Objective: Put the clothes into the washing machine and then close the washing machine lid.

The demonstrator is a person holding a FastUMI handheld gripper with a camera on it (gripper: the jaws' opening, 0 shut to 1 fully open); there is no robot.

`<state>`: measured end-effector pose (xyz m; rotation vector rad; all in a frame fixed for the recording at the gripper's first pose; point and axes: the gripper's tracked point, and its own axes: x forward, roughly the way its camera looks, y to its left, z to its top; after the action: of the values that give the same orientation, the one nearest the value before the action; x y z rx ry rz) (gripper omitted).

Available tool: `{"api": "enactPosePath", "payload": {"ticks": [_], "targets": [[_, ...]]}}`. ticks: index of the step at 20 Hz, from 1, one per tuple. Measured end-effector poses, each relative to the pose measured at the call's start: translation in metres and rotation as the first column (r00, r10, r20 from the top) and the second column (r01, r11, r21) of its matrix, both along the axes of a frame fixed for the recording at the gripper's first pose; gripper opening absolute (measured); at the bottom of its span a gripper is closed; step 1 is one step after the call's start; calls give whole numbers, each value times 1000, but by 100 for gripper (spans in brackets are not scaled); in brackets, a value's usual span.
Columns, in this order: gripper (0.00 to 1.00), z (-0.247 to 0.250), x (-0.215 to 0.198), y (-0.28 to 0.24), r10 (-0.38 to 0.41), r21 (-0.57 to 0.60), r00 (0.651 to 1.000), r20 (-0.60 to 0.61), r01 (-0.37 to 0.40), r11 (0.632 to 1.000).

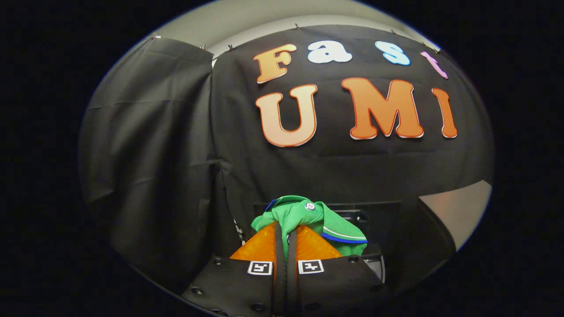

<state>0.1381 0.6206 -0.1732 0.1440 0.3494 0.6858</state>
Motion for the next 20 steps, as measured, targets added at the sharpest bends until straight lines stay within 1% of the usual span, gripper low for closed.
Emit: {"api": "enactPosePath", "payload": {"ticks": [4,8,10,12,13,14,17,20], "targets": [[8,-81,16,10,-34,-52,997,-71,31,998],[8,-147,16,21,-7,-136,985,-173,-17,991],[8,-175,11,26,-4,-150,972,-233,-32,988],[8,-204,6,22,-20,-183,957,-290,-35,982],[8,-224,4,17,-36,-239,946,-322,-44,970],[8,-245,-5,12,-42,-294,928,-370,-74,953],[8,-280,-22,10,-59,-331,880,-471,-115,937],[8,-299,-24,6,-90,-341,853,-514,-107,934]]}}
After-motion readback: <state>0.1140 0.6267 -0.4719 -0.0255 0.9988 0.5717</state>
